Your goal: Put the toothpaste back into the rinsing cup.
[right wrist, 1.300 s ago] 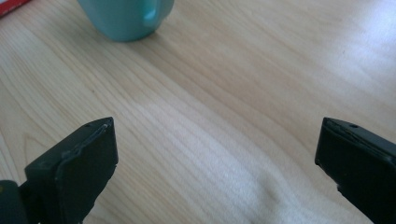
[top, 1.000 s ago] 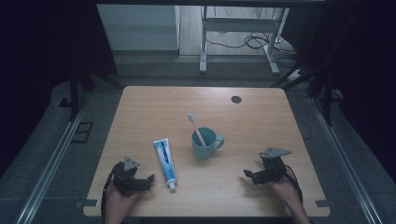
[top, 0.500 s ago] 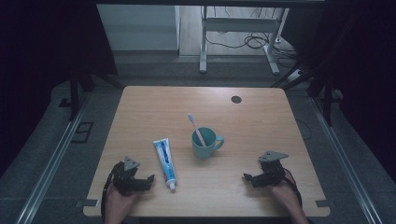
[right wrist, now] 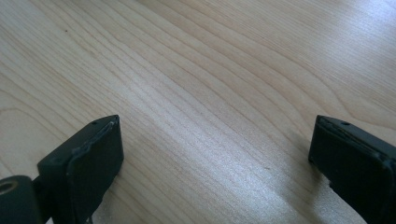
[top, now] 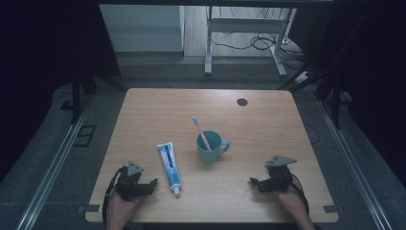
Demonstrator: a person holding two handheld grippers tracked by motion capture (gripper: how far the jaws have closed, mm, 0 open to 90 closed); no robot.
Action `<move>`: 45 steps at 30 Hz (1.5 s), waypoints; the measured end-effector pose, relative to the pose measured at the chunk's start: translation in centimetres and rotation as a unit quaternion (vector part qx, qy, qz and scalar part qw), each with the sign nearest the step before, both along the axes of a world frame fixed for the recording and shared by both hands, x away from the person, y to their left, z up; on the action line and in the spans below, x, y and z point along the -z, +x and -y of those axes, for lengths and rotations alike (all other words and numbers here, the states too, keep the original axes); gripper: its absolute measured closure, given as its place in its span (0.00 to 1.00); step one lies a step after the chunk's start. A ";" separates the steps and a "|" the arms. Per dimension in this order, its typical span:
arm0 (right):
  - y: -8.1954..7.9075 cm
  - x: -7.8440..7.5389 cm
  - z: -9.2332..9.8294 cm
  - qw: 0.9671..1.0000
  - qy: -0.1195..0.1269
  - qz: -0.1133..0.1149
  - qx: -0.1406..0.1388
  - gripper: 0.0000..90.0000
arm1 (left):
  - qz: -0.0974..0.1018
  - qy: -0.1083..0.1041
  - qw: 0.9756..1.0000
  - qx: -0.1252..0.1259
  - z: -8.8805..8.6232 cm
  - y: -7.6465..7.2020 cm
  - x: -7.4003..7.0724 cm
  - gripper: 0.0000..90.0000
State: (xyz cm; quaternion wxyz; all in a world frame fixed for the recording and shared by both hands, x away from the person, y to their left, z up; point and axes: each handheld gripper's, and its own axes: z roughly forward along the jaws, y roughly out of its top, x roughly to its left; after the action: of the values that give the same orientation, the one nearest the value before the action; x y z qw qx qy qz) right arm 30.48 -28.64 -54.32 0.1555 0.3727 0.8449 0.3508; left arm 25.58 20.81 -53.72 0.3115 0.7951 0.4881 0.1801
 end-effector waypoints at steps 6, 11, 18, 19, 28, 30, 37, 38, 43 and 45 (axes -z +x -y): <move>0.0 0.0 0.0 1.000 0.001 0.000 0.001 0.04 | 0.019 -0.026 0.999 0.009 -0.2 -0.4 -1.3 0.42; 0.0 0.0 0.0 1.000 0.001 0.001 0.003 0.05 | 0.017 -0.051 0.998 0.027 0.1 -0.4 -2.0 0.61; 0.0 0.0 0.1 1.000 0.001 0.001 0.003 0.05 | 0.007 -0.051 0.996 0.069 2.0 0.3 -2.6 0.82; 0.0 0.0 0.1 1.000 0.001 0.001 0.004 0.05 | 0.008 -0.048 0.996 0.075 2.3 0.4 -2.6 0.84; -0.1 0.0 0.1 1.000 0.001 0.002 0.006 0.06 | 0.010 -0.038 0.992 0.117 4.8 1.5 -3.1 0.98; -0.1 0.0 0.1 1.000 0.002 0.002 0.006 0.06 | 0.005 -0.039 0.991 0.124 5.4 1.8 -3.1 0.99; -0.1 0.0 0.1 1.000 0.001 0.002 0.006 0.06 | -0.014 -0.047 0.990 0.134 7.2 3.0 -3.1 0.99; -0.1 0.0 0.1 1.000 0.002 0.002 0.006 0.06 | -0.017 -0.045 0.989 0.137 7.5 3.1 -3.0 0.99; -0.1 0.0 0.1 1.000 0.002 0.002 0.007 0.06 | -0.034 -0.029 0.989 0.143 8.6 3.5 -2.5 0.98; -0.1 0.0 0.1 1.000 0.002 0.002 0.006 0.06 | -0.039 -0.034 0.988 0.144 8.6 3.5 -2.4 0.98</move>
State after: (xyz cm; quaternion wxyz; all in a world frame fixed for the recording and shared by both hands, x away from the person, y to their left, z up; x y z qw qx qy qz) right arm 30.42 -28.71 -54.29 0.1585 0.3776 0.8416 0.3521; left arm 29.09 12.16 -51.34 0.3419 0.8524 0.3863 0.0858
